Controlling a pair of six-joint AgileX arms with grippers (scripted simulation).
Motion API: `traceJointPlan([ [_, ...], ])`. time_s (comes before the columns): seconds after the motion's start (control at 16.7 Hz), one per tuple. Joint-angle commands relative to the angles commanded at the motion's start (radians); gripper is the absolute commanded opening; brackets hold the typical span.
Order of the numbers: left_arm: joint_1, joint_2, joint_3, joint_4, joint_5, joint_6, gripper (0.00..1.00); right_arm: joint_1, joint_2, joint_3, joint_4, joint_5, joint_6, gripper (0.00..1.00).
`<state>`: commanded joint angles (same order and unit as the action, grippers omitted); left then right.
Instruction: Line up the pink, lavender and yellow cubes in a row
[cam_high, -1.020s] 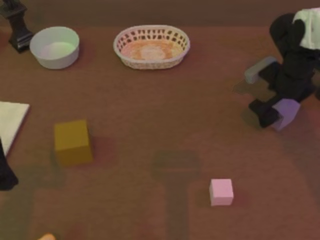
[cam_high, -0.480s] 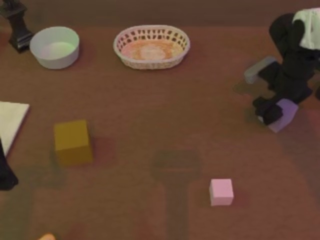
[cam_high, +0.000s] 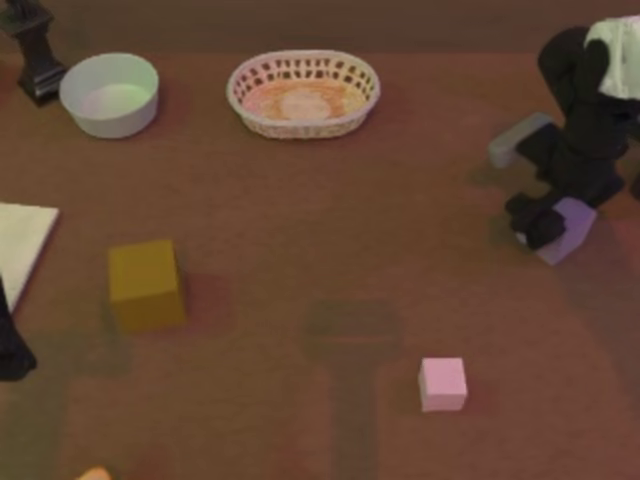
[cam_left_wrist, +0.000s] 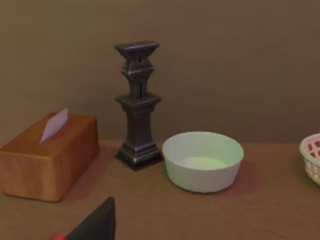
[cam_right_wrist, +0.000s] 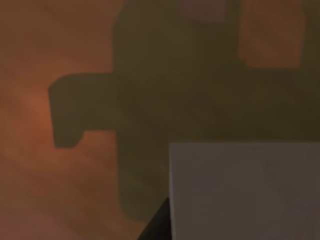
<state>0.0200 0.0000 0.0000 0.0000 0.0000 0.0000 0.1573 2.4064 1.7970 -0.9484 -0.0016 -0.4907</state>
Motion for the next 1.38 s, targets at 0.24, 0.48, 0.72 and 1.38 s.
traceJointPlan([
  [0.24,0.000,0.000,0.000,0.000,0.000,0.000,1.00,0.003,-0.024,0.056,-0.076,0.000,-0.001,0.00],
  [0.48,0.000,0.000,0.000,0.000,0.000,0.000,1.00,0.008,-0.071,0.139,-0.214,-0.001,-0.002,0.00],
  [0.72,0.000,0.000,0.000,0.000,0.000,0.000,1.00,0.004,-0.075,0.145,-0.223,-0.001,0.000,0.00],
  [1.38,0.000,0.000,0.000,0.000,0.000,0.000,1.00,0.287,-0.178,0.003,-0.196,0.006,0.545,0.00],
])
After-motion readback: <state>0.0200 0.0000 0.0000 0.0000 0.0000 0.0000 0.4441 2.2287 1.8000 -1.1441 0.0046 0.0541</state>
